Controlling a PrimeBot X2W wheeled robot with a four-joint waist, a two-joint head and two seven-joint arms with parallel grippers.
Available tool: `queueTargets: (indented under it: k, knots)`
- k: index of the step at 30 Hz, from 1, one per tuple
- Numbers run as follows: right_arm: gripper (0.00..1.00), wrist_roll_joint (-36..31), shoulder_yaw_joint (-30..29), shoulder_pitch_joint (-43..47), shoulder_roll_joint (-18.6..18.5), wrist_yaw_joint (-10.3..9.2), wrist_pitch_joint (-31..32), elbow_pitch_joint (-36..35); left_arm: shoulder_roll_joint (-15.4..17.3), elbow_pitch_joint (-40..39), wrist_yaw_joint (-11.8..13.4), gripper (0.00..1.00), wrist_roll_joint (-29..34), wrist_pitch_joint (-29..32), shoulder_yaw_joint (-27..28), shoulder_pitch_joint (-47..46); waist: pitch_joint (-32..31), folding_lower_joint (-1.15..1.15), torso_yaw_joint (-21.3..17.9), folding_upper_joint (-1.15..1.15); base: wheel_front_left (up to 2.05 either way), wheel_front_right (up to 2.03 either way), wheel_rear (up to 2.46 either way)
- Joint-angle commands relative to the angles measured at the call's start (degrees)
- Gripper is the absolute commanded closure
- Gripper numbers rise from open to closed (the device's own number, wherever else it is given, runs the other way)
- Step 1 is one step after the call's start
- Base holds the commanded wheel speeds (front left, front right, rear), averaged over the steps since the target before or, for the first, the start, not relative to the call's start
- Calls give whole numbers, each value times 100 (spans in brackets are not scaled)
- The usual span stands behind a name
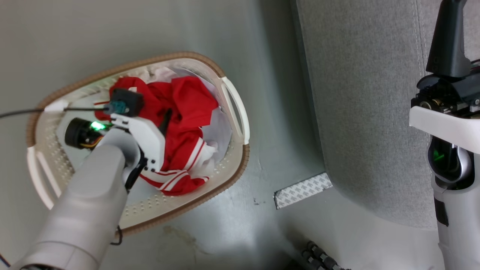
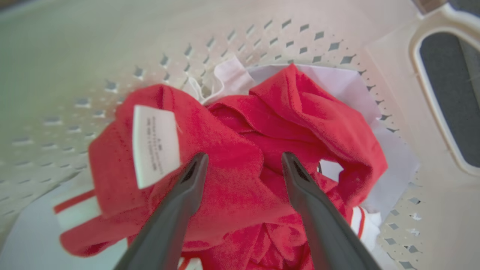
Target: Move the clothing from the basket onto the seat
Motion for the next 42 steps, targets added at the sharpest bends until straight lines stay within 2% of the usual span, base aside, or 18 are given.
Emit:
queueTargets:
  k: [1, 6, 9, 13, 16, 17, 18, 19, 20, 31, 42]
  knots:
    - [0, -9, -7, -66, 19, -15, 2, -44, -27, 67, 12, 0, -61, 47, -61, -115, 141, -1, -111, 0, 0, 0, 0]
    - [0, -87, -71, 107, 17, -15, 2, -161, -131, 411, 12, 0, -157, 262, -449, -345, 228, -1, -104, 0, 0, 0, 0]
    - [0, -91, -106, 170, 17, -15, 2, -205, -188, 698, 12, 0, -224, 592, -680, -392, 253, -1, -113, 0, 0, 0, 0]
    - [0, -102, -96, 238, 17, -15, 2, -253, -152, 941, 12, 0, -252, 1053, -935, -430, 265, -1, -106, 0, 5, 5, 5]
    - [0, -126, -79, 249, 17, -15, 2, -289, -91, 940, 12, 0, -364, 1085, -1059, -469, 278, -1, -88, 0, 5, 5, 5]
    - [0, -130, -79, 253, 17, -15, 2, -293, -75, 933, 12, 4, -399, 1085, -1100, -475, 281, -1, -83, 0, 0, 0, 0]
    - [0, -140, -82, 258, 17, -15, 2, -292, -63, 924, 11, 26, -446, 1084, -1135, -480, 283, -1, -81, 0, 0, 0, 0]
    - [0, -144, -86, 258, 17, -15, 2, -290, -52, 911, 11, 75, -500, 1081, -1174, -487, 284, -1, -80, 0, 0, 0, 0]
    - [0, -148, -90, 254, 17, -15, 2, -282, -38, 876, 11, 100, -555, 1032, -1208, -500, 285, -1, -79, 0, 0, 0, 0]
    - [0, -60, 12, 62, 15, -15, 2, -123, 119, 738, 11, 100, -976, 492, -1489, -454, -41, -1, -214, 0, 0, 0, 0]
    - [0, -483, -119, 409, 11, -15, 2, 176, -232, 344, 11, 100, -1485, -187, -1929, 176, -1372, -1, 103, 0, 0, 0, 0]
